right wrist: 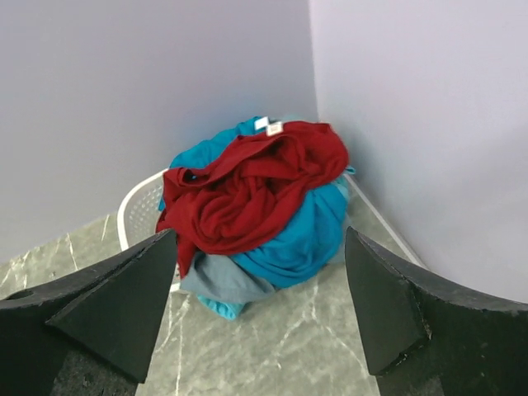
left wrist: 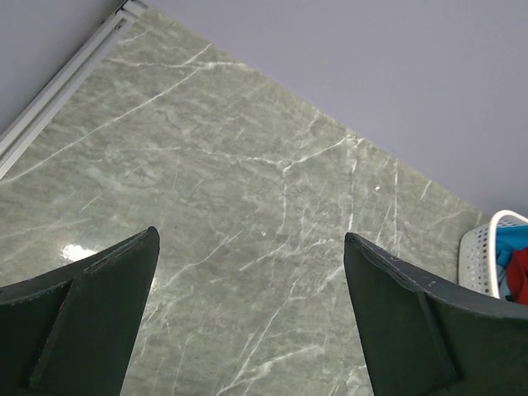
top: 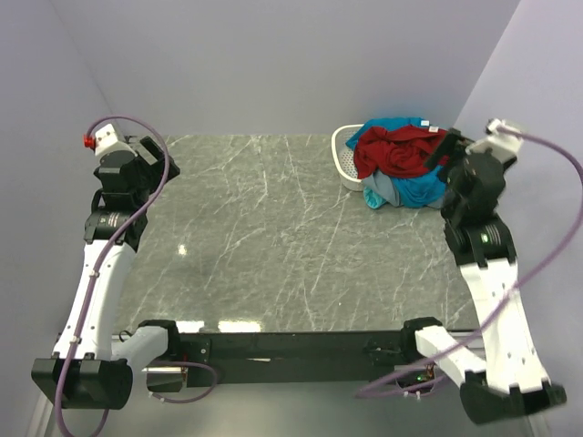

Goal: Fold and stack the t-shirts
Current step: Grab the tshirt from the pile

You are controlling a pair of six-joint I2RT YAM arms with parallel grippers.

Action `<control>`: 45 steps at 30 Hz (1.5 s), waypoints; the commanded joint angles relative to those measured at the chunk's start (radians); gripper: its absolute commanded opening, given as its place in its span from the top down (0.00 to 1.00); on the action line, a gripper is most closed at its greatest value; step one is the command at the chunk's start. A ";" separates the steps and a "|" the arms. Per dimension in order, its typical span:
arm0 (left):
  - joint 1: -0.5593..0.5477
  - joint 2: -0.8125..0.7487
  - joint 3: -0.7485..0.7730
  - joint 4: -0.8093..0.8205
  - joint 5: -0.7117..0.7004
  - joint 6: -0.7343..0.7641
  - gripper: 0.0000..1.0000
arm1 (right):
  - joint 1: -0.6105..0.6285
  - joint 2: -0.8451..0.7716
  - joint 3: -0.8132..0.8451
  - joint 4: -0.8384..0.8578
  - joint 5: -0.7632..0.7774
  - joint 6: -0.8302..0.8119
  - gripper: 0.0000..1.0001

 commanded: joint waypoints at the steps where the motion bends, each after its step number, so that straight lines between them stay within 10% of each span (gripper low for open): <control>1: 0.000 0.014 0.052 -0.029 -0.027 -0.004 0.01 | -0.020 0.133 0.091 -0.005 -0.062 0.018 0.12; 14: 0.000 0.000 0.023 -0.164 -0.011 -0.004 0.01 | -0.086 0.771 0.506 -0.250 -0.304 0.046 0.15; 26: 0.000 0.032 0.029 -0.179 0.015 -0.001 0.00 | -0.092 0.948 0.485 -0.264 -0.332 0.049 0.18; 33: 0.000 0.055 0.062 -0.187 0.012 0.005 0.00 | -0.126 0.973 0.491 -0.198 -0.447 0.003 0.42; 39: 0.000 0.059 0.069 -0.187 0.026 0.010 0.01 | -0.131 0.961 0.555 -0.219 -0.576 -0.045 1.00; 45: 0.000 0.051 0.084 -0.132 0.066 0.013 0.01 | -0.131 0.794 0.599 -0.262 -0.637 -0.038 1.00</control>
